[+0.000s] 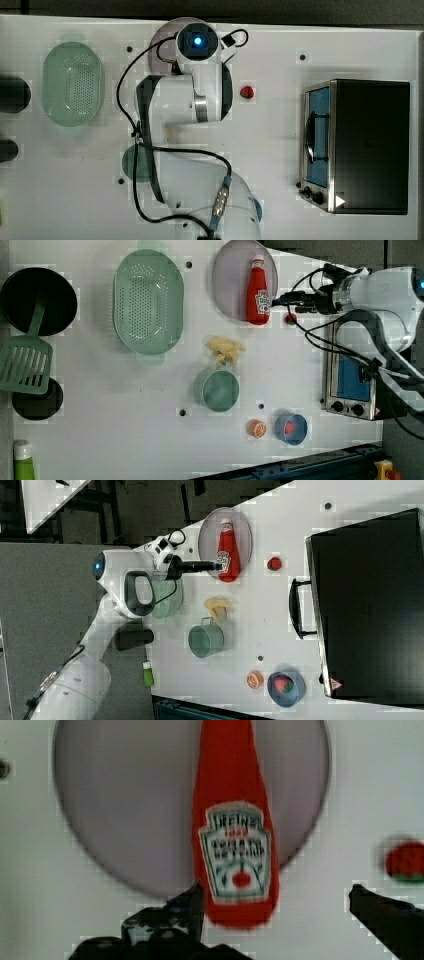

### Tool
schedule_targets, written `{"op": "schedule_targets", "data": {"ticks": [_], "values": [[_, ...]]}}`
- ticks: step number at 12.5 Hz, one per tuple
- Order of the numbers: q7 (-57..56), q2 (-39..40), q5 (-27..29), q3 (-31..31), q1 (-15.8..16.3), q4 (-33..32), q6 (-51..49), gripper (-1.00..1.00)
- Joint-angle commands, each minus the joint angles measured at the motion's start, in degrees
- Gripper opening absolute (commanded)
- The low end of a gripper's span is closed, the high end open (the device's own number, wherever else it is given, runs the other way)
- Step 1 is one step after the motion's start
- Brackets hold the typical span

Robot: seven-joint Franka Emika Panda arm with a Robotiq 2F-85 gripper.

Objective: Pick ketchup from plate and place it on table.

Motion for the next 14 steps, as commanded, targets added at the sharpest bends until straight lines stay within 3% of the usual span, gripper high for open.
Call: {"op": "schedule_targets", "data": {"ticks": [1, 12, 13, 14], "values": [[-4.41, 4.07, -0.18, -0.21, 0.13, 0.66, 5.48, 1.00], [-4.60, 13.58, -0.86, -0.33, 0.49, 0.61, 17.94, 1.00], [-4.59, 13.52, -0.86, -0.30, 0.48, 0.81, 18.03, 0.91], [-4.59, 13.42, -0.86, -0.39, 0.47, 0.96, 18.03, 0.68]]}}
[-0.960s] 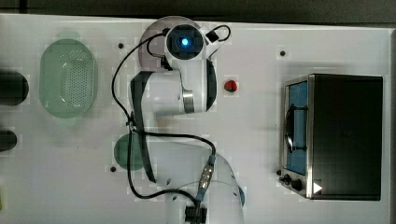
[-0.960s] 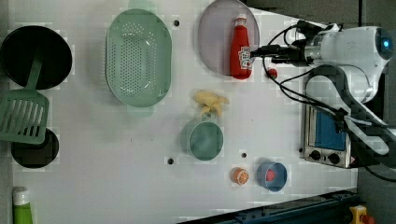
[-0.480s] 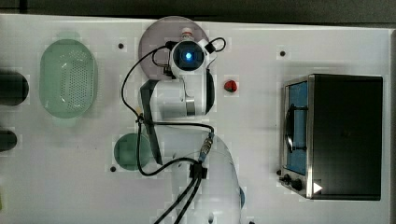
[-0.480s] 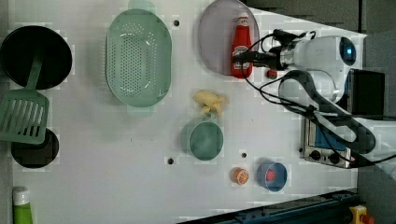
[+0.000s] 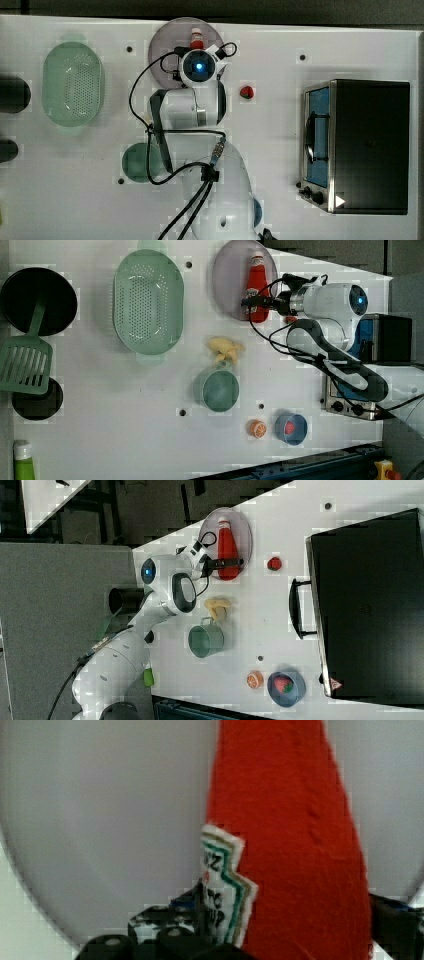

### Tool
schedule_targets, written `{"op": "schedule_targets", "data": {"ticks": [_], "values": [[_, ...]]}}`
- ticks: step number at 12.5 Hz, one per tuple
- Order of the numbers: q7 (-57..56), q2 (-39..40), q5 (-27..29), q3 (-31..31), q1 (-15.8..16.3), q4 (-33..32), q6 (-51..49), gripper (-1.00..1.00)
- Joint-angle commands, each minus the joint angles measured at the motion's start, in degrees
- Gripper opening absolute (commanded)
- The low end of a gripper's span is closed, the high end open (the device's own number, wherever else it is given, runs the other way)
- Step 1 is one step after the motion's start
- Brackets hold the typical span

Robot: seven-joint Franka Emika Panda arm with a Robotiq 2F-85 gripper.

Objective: Pick ketchup from plate and place it on table.

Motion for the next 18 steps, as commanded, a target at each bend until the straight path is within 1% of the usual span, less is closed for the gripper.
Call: {"op": "schedule_targets", "data": {"ticks": [1, 2, 5, 8, 13, 15, 18], "values": [[-1.85, -0.95, -0.28, -0.27, -0.01, 0.08, 0.34, 0.43], [-1.87, -1.17, -0.29, -0.12, -0.01, 0.12, 0.47, 0.30], [-1.34, -2.46, -0.14, -0.06, 0.02, 0.63, 0.62, 0.30], [0.27, -8.19, 0.17, -0.08, -0.29, 1.21, -1.96, 0.30], [0.83, -23.16, 3.59, -0.30, -1.09, 0.52, -21.52, 0.30], [1.33, -29.26, 3.71, -0.58, -2.13, -2.30, -27.42, 0.30], [1.85, -37.93, 5.41, -1.80, -3.43, -10.43, -28.92, 0.30]]}}
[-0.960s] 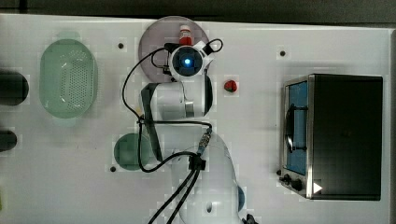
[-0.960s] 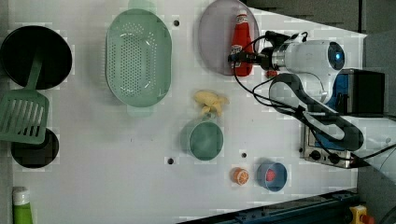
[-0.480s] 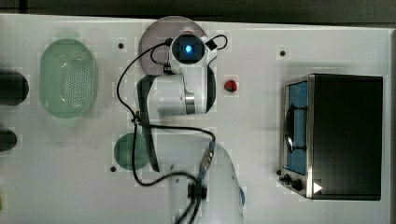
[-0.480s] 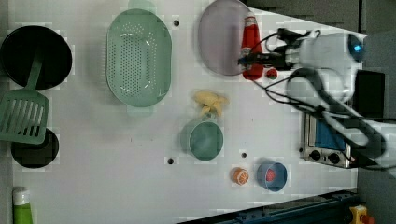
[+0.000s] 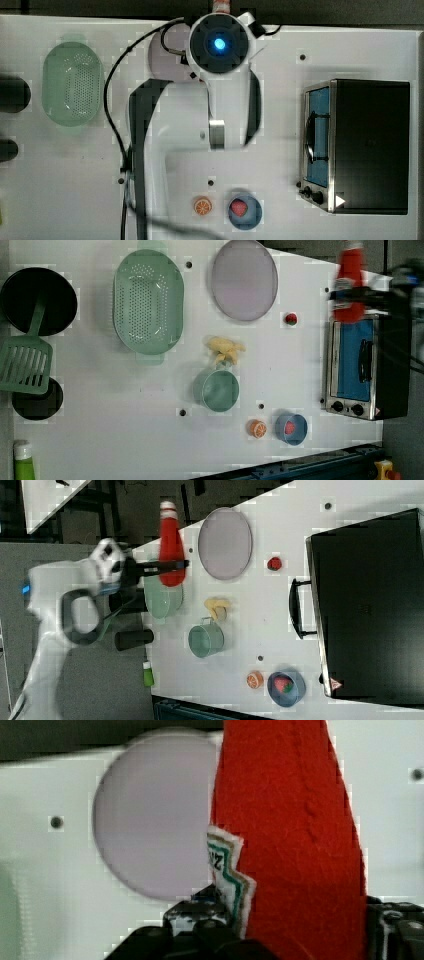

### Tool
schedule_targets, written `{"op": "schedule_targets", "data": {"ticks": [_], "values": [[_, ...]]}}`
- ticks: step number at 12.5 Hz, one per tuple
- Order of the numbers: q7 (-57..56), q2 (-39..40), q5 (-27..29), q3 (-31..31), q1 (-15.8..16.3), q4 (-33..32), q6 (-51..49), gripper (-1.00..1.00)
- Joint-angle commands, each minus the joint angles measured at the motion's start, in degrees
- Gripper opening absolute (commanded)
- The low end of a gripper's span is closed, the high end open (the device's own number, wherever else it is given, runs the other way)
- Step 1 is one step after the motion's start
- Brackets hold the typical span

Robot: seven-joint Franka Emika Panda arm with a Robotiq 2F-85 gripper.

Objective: Pick ketchup from plate and place it on table.

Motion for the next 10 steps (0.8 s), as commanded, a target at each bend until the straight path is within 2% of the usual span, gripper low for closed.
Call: {"op": "schedule_targets", "data": {"ticks": [1, 5, 7, 10], "values": [[1.60, -5.10, 2.38, -0.46, -1.45, -10.08, -2.20, 0.30], [5.59, -12.45, 2.52, -2.83, -1.63, -23.45, -0.85, 0.30], [7.93, -12.22, 2.52, -2.83, -1.56, -28.02, 2.77, 0.30], [9.65, -7.52, 2.52, -2.74, -1.52, -32.05, 12.17, 0.30]]}}
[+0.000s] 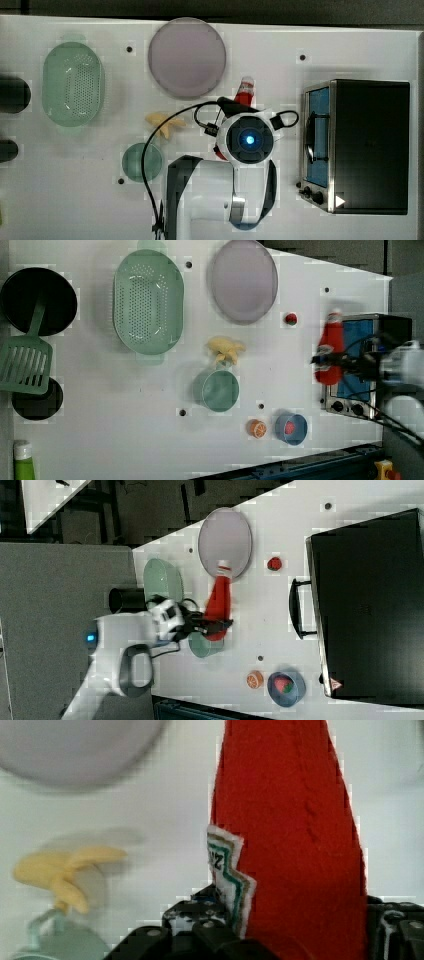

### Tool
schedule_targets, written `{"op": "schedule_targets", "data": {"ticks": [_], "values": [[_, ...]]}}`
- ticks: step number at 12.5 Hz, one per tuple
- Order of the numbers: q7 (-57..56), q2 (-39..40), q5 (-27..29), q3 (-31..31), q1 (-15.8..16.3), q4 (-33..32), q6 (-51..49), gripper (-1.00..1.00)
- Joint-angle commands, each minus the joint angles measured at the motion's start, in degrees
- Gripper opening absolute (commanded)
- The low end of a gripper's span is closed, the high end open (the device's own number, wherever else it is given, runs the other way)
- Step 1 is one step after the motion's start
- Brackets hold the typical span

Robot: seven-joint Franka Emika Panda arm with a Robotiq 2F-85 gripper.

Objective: Pick ketchup from plate and place it on table.

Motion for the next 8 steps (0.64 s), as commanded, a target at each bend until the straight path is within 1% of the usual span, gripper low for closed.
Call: {"op": "schedule_targets", "data": {"ticks": [1, 5, 6, 8], "values": [[4.66, 4.91, 0.20, 0.89, 0.30, -1.38, 5.65, 0.30], [4.65, 12.78, 0.20, 0.91, 0.35, -1.28, 14.34, 0.30], [4.64, 13.92, 0.20, 0.90, 0.35, -1.44, 16.24, 0.36], [4.64, 14.60, 0.20, 1.01, 0.40, -2.03, 17.25, 0.78]]}}
